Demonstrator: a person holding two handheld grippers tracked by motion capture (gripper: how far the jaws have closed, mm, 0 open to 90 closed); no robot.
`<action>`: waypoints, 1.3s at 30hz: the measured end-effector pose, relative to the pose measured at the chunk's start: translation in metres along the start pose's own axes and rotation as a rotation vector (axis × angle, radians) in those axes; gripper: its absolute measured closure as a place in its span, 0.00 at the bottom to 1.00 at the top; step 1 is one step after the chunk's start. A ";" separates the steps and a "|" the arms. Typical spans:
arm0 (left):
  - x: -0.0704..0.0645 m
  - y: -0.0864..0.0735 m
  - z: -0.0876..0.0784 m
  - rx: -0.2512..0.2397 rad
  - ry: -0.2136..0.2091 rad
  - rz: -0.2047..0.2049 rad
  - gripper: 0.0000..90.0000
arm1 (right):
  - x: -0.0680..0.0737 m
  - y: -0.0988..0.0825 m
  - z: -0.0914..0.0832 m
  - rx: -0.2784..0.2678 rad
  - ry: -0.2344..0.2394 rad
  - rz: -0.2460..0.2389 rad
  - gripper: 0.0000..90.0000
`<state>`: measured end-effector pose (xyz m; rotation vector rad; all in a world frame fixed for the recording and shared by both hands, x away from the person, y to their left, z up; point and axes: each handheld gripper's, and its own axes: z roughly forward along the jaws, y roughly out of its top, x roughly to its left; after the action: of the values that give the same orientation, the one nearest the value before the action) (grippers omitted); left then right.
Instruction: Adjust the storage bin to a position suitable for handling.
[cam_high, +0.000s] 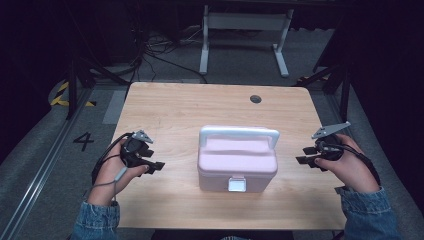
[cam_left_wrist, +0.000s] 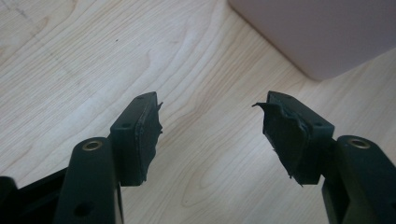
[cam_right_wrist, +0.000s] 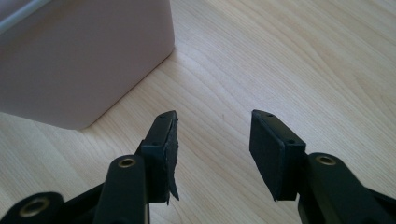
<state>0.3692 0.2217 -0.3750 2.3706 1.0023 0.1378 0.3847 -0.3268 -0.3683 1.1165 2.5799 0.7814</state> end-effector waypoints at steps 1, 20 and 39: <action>0.000 0.000 0.000 0.000 0.000 0.000 0.42 | 0.000 0.000 0.000 0.000 0.000 0.000 0.59; -0.028 0.049 -0.013 -0.228 -0.065 0.096 0.38 | 0.005 -0.012 -0.009 -0.038 0.000 0.029 0.56; -0.054 0.081 0.022 -0.457 -0.179 0.194 0.46 | 0.011 -0.026 -0.004 -0.016 -0.002 0.057 0.55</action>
<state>0.3886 0.1286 -0.3440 2.0106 0.5809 0.2000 0.3594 -0.3356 -0.3791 1.1898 2.5460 0.8125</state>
